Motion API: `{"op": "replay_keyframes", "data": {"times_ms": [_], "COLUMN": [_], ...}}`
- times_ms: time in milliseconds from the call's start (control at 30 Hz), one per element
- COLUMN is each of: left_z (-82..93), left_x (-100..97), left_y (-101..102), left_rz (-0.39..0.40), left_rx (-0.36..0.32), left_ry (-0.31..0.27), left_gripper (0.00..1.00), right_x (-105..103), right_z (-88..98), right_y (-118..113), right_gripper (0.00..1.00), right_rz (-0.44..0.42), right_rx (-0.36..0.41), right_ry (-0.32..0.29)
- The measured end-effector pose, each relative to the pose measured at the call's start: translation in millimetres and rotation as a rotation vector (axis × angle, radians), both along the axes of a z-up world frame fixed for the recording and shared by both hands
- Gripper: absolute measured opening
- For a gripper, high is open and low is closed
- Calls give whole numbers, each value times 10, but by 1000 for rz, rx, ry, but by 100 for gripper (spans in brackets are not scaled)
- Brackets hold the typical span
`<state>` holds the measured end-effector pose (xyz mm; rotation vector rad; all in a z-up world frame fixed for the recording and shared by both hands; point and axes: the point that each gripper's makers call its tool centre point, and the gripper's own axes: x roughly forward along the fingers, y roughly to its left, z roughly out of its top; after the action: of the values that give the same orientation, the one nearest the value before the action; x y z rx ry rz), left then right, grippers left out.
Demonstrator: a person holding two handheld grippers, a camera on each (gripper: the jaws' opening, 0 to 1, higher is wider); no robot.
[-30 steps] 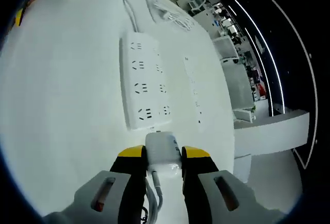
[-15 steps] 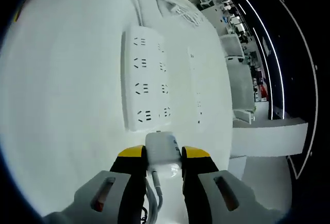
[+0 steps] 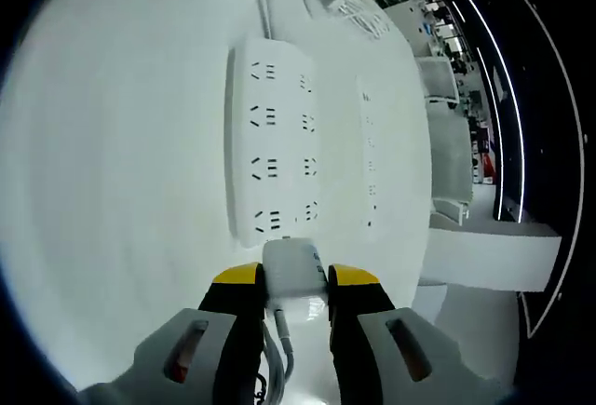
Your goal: Straighten the power strip on the desk, plug the charger into it
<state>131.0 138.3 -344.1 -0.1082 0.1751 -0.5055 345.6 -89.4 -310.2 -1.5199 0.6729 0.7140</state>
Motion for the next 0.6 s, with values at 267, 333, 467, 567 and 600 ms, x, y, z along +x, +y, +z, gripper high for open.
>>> {"op": "replay_keyframes", "data": {"times_ms": [267,333,467,567,600], "left_z": [-7,-7,-4,6,9], "left_x": [2,-1,-15,-24,-25], "left_y": [-18,-21,-32,-34,-32], "left_rz": [-4,-5,-8,-7,-7], "left_rx": [-11,-13,-14,-15,-15], "left_ry": [-1,-1,-1,-3,-3], "left_gripper": [99,99,99,99,99], "right_x": [35,35,32,35,38], "right_z": [-16,-22,-48,-70,-75], "right_y": [19,36,63,89,97], "right_gripper": [24,24,24,24,24], "right_rz": [6,4,6,5,4], "right_rx": [-50,-50,-70,-80,-80], "right_ry": [18,24,35,44,46]}}
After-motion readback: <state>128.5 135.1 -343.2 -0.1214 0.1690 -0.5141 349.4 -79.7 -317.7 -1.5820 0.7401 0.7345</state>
